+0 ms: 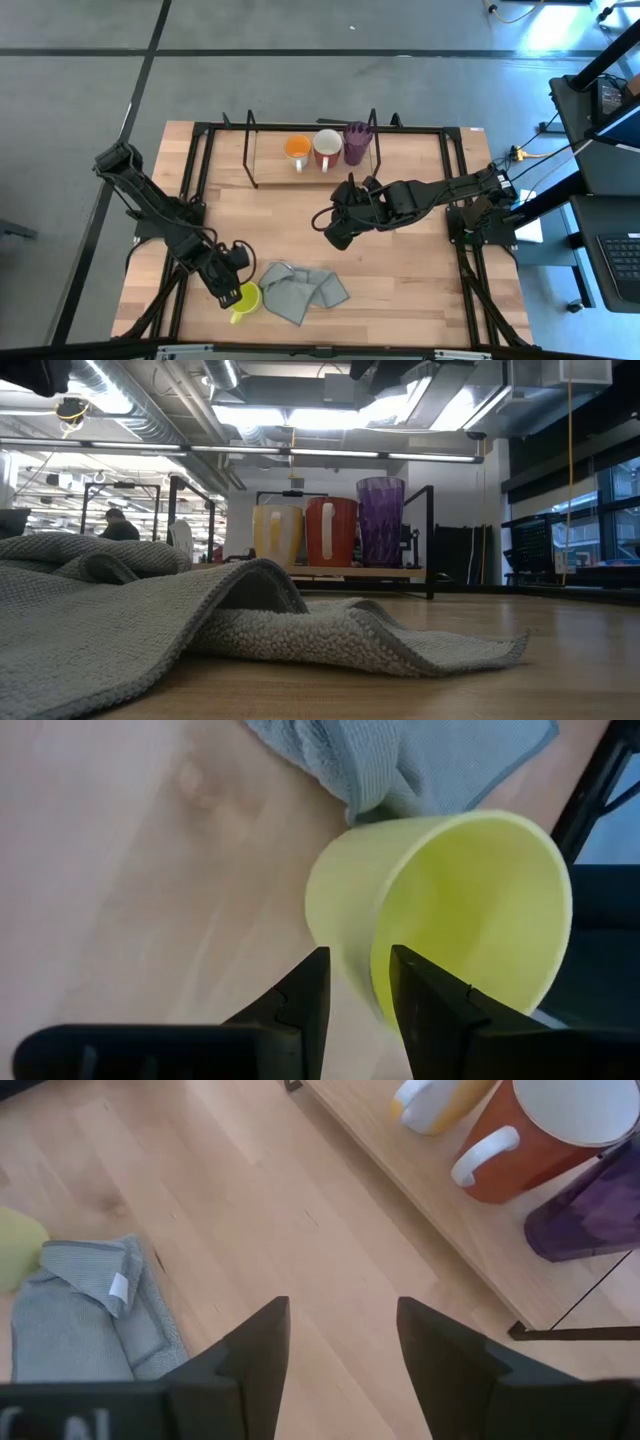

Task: Stack small to large cups/mugs on shelf
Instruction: Put the yellow mug on the shelf

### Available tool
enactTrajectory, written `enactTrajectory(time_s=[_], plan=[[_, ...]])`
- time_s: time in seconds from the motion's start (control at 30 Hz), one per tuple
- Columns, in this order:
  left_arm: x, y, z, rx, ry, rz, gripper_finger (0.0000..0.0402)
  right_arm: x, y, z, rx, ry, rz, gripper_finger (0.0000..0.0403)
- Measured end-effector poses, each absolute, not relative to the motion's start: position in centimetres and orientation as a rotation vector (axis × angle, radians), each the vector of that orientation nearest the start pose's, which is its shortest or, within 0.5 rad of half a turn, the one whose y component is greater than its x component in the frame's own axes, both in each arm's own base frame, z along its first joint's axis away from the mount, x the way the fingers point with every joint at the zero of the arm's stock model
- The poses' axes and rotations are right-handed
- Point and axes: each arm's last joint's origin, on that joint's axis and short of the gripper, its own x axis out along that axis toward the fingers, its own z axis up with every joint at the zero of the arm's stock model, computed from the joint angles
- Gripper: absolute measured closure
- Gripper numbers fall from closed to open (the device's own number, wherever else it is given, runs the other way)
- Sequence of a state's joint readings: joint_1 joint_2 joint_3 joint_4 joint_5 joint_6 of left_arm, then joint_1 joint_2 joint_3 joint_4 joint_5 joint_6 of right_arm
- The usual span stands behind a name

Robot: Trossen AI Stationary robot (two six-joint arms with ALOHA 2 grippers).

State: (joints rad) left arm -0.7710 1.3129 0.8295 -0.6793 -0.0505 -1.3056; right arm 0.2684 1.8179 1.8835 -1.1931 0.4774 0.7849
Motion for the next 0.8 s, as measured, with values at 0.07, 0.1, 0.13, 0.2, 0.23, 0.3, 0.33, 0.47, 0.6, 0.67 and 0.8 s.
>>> enactTrajectory(time_s=[0.07,0.1,0.13,0.2,0.23,0.3,0.33,0.47,0.6,0.67,0.8], plan=[[17.10,-16.29,20.87,-0.645,1.255,0.161,0.0301,35.55,8.40,35.09,0.299,0.899,-0.573,0.0215],[17.16,-16.21,20.86,-0.640,1.252,0.161,0.0301,35.53,8.40,35.08,0.302,0.900,-0.575,0.0215],[17.21,-16.16,20.87,-0.633,1.249,0.158,0.0302,35.51,8.39,35.07,0.305,0.901,-0.578,0.0215],[17.30,-16.05,20.87,-0.620,1.247,0.152,0.0308,35.47,8.38,35.05,0.311,0.903,-0.584,0.0215],[17.33,-16.03,20.87,-0.612,1.246,0.147,0.0314,35.46,8.38,35.05,0.311,0.904,-0.585,0.0215],[17.33,-16.03,20.87,-0.602,1.246,0.140,0.0328,35.44,8.37,35.04,0.310,0.906,-0.586,0.0215],[17.33,-16.03,20.87,-0.594,1.246,0.134,0.0336,35.44,8.37,35.04,0.311,0.905,-0.587,0.0215],[17.32,-16.04,20.87,-0.586,1.250,0.124,0.0377,35.42,8.36,35.03,0.312,0.906,-0.588,0.0215],[17.29,-16.02,20.84,-0.569,1.254,0.115,0.0394,35.42,8.36,35.03,0.314,0.906,-0.589,0.0215],[17.23,-15.91,20.79,-0.559,1.252,0.133,0.0389,35.42,8.36,35.03,0.314,0.906,-0.589,0.0215],[17.35,-15.43,20.70,-0.570,1.255,0.183,0.0389,35.42,8.36,35.03,0.313,0.905,-0.590,0.0215]])
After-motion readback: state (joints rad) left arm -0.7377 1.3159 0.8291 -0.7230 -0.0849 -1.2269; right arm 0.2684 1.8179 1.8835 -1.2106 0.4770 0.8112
